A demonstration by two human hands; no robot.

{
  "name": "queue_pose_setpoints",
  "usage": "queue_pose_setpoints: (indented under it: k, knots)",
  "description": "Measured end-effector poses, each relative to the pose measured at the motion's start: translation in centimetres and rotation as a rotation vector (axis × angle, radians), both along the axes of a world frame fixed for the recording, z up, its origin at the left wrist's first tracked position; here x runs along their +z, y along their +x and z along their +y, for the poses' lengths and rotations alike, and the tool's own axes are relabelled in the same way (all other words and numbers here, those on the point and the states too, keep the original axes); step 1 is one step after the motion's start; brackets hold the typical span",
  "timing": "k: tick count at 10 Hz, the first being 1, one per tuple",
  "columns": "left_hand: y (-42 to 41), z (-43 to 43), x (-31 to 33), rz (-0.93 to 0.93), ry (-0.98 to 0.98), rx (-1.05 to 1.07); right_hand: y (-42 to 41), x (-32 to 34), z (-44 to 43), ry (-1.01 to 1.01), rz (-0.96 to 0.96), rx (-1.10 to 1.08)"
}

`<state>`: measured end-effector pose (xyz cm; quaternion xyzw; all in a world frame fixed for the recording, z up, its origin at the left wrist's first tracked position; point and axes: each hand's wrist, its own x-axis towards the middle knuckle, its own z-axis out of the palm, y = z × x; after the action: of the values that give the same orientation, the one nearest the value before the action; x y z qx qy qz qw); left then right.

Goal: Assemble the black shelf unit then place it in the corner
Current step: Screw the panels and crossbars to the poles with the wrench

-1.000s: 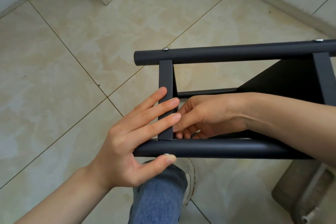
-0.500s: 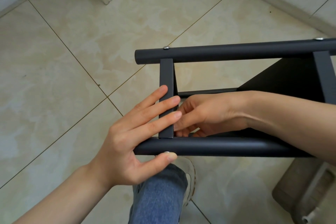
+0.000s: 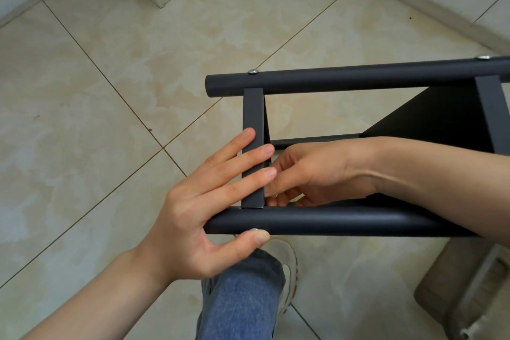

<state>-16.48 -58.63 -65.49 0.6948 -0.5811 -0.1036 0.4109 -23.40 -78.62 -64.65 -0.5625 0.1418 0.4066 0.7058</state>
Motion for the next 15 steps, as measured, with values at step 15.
queue_pose_setpoints:
  k: [15]
  knots:
    - [-0.7, 0.1, 0.9, 0.146, 0.086, 0.167, -1.3, 2.6, -3.2, -0.074, -0.126, 0.03]
